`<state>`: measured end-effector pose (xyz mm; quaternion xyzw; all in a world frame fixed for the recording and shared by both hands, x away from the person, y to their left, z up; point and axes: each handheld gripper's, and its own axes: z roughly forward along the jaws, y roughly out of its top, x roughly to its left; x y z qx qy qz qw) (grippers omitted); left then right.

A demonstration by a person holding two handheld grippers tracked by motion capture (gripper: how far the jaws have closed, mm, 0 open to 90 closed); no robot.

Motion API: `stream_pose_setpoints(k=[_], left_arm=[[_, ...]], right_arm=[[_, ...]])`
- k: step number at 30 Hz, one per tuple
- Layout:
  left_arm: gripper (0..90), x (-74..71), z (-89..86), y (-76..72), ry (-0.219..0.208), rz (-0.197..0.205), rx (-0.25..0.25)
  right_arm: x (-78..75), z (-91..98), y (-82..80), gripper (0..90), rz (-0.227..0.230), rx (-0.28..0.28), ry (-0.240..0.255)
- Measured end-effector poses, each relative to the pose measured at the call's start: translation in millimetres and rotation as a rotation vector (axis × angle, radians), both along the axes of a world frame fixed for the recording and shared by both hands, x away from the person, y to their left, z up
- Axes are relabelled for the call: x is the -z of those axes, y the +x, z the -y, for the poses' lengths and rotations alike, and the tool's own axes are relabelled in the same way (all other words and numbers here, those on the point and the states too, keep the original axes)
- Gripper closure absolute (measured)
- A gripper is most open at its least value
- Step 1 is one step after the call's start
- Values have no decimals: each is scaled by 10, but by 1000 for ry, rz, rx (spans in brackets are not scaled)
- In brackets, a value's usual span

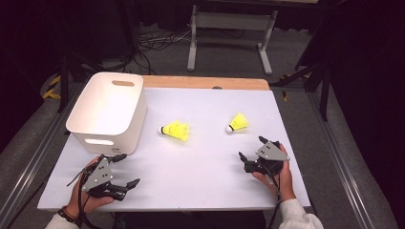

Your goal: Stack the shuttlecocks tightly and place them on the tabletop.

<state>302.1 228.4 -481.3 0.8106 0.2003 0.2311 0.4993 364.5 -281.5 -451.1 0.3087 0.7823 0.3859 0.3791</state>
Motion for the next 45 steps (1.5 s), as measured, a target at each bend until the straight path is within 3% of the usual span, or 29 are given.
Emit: stream_pose_setpoints(k=[6, 12, 16, 19, 26, 38, 45], left_arm=[[101, -6, 0, -10, -7, 2, -2], [101, -4, 16, -7, 3, 0, 2], [101, -3, 15, -9, 4, 0, 4], [101, 2, 10, -2, 2, -3, 5], [102, 4, 14, -1, 1, -5, 5], [103, 15, 12, 9, 3, -8, 7], [103, 21, 21, 8, 8, -12, 13]], right_arm=[[-70, 93, 162, 98, -15, 36, 20], [-200, 162, 311, 114, -37, 60, 85], [-274, 180, 429, 164, -62, 55, 135], [-319, 172, 549, 164, -106, 55, 153], [-380, 127, 806, 156, -186, 52, 167], [-371, -69, 1205, 208, -296, 86, 104], [-315, -109, 1356, 248, -338, 100, 154]])
